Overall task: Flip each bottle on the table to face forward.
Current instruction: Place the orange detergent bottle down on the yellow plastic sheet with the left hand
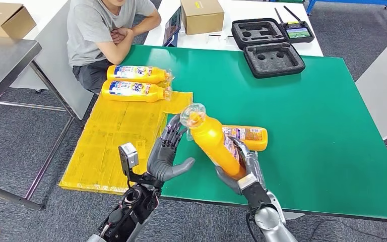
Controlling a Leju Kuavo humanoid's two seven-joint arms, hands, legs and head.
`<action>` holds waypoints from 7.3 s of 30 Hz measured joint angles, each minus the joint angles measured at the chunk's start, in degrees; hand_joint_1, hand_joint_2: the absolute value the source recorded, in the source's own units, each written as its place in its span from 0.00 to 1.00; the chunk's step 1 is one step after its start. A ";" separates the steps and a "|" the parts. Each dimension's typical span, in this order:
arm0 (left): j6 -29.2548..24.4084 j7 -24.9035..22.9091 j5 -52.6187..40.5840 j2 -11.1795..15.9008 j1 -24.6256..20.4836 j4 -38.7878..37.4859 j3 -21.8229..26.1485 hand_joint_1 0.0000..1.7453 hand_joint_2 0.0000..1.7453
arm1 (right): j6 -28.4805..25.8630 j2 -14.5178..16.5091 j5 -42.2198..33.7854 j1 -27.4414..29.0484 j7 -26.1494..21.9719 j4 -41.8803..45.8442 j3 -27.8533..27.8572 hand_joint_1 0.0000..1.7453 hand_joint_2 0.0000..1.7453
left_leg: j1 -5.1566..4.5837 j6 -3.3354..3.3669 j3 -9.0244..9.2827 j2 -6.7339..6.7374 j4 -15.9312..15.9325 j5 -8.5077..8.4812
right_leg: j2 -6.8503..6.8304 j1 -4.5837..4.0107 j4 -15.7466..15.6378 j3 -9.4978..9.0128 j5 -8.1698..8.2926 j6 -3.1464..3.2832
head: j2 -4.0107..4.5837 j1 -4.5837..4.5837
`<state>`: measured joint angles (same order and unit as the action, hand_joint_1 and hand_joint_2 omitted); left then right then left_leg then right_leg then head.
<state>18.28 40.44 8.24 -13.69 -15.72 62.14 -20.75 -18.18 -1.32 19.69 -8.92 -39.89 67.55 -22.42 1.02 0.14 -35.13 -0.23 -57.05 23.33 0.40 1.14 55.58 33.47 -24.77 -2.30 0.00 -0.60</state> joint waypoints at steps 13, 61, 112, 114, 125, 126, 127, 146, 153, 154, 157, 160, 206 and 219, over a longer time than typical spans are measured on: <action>-0.28 0.00 2.11 -0.06 -1.26 -0.59 -3.83 0.00 1.00 | -3.94 0.88 1.41 -3.63 -0.09 -8.83 -3.62 0.99 1.00 | -0.01 0.00 -0.03 -0.01 0.00 0.00 | -0.01 0.01 0.00 0.04 0.00 0.00 | 0.00 -0.02; -11.89 0.11 -0.04 -0.98 -5.16 -13.12 -7.20 0.00 1.00 | -10.29 0.04 2.88 -4.20 0.37 -5.35 -12.31 1.00 1.00 | -0.01 0.03 -0.12 -0.06 -0.01 -0.02 | -0.06 0.01 0.00 0.07 0.01 -0.02 | 0.01 -0.01; 5.37 -0.21 5.58 0.31 -5.20 -9.14 -7.39 1.00 1.00 | -6.29 -0.23 -4.73 -5.04 -0.84 -4.18 -14.43 0.02 1.00 | -0.01 0.03 -0.10 -0.05 -0.01 -0.03 | -0.06 0.02 0.00 0.10 0.02 -0.02 | 0.00 -0.01; 5.41 -0.09 5.05 0.27 -5.19 -8.80 -7.35 1.00 1.00 | -5.97 -0.25 -5.13 -4.83 -0.79 -3.62 -14.39 0.00 1.00 | -0.02 0.03 -0.11 -0.05 -0.01 -0.03 | -0.06 0.02 0.00 0.10 0.02 -0.02 | 0.00 0.00; 0.79 0.02 2.07 -0.19 -5.19 -6.22 -6.49 1.00 1.00 | -6.86 0.25 -3.47 -4.76 -0.40 -2.78 -14.19 0.00 1.00 | -0.01 0.03 -0.10 -0.05 -0.01 -0.03 | -0.06 0.02 0.00 0.10 0.02 -0.02 | 0.01 -0.01; 0.76 0.02 2.05 -0.21 -5.19 -6.12 -6.42 1.00 1.00 | -6.93 0.28 -3.41 -4.76 -0.40 -2.75 -14.19 0.00 1.00 | -0.01 0.03 -0.10 -0.05 -0.01 -0.03 | -0.06 0.02 0.00 0.10 0.02 -0.02 | 0.01 -0.01; 0.73 0.02 2.03 -0.21 -5.18 -6.04 -6.37 1.00 1.00 | -6.97 0.30 -3.38 -4.76 -0.39 -2.73 -14.19 0.00 1.00 | -0.01 0.03 -0.10 -0.05 -0.01 -0.03 | -0.06 0.02 0.00 0.10 0.02 -0.02 | 0.01 -0.01; -12.02 0.02 -2.39 -1.07 -3.10 -1.53 -4.11 1.00 1.00 | -9.93 0.35 -3.69 -3.52 -0.20 -1.91 -14.74 0.00 1.00 | -0.01 0.03 -0.12 -0.05 -0.01 -0.02 | -0.06 0.01 0.00 0.11 0.01 -0.02 | 0.01 -0.01; -15.91 0.02 -0.42 -1.00 -3.17 -0.32 -1.60 1.00 1.00 | -10.73 0.46 -3.87 -3.45 -0.20 -1.31 -16.05 0.00 1.00 | -0.01 0.03 -0.12 -0.05 -0.01 -0.03 | -0.06 0.01 0.00 0.10 0.01 -0.02 | 0.01 0.00; -16.00 0.02 -0.38 -0.96 -3.17 -0.28 -1.14 1.00 1.00 | -10.70 0.53 -3.95 -3.42 -0.20 -1.23 -16.13 0.00 1.00 | -0.01 0.03 -0.12 -0.05 -0.01 -0.03 | -0.06 0.01 0.00 0.10 0.01 -0.02 | 0.00 0.01; -16.78 0.02 -1.18 -0.63 -3.09 0.25 0.45 1.00 1.00 | -10.52 0.70 -3.94 -3.29 -0.20 -0.87 -16.22 0.00 1.00 | -0.01 0.03 -0.12 -0.05 -0.01 -0.03 | -0.05 0.01 0.01 0.11 0.01 -0.02 | 0.00 0.01; -17.81 0.02 -2.27 -0.11 -2.87 1.28 2.51 1.00 1.00 | -10.30 0.71 -3.69 -2.93 -0.20 -0.19 -16.20 0.00 1.00 | -0.01 0.03 -0.12 -0.05 -0.01 -0.03 | -0.05 0.01 0.01 0.12 0.01 -0.02 | 0.00 0.00; -31.98 -35.33 -80.62 15.57 -31.37 -34.59 -10.15 0.98 1.00 | -7.58 0.58 -6.31 -3.01 -0.20 1.55 -15.33 0.00 1.00 | 0.00 0.00 -0.12 -0.05 -0.01 -0.09 | -0.04 -0.01 0.04 0.14 0.03 -0.02 | 0.01 0.01; -19.76 -29.68 -79.33 13.64 -34.03 -40.26 -10.83 1.00 1.00 | -6.87 0.89 -6.44 -3.45 -0.19 1.27 -15.35 0.00 1.00 | -0.01 0.00 -0.14 -0.05 -0.01 -0.08 | -0.04 0.01 0.04 0.15 0.03 -0.02 | 0.00 0.01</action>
<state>-1.48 10.76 -71.08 -0.04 -49.76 21.88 -31.58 -25.05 -0.44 13.24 -12.38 -40.08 68.82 -37.77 1.02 0.14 -35.27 -0.28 -57.06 23.25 0.36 1.15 55.62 33.62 -24.74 -2.32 0.00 -0.59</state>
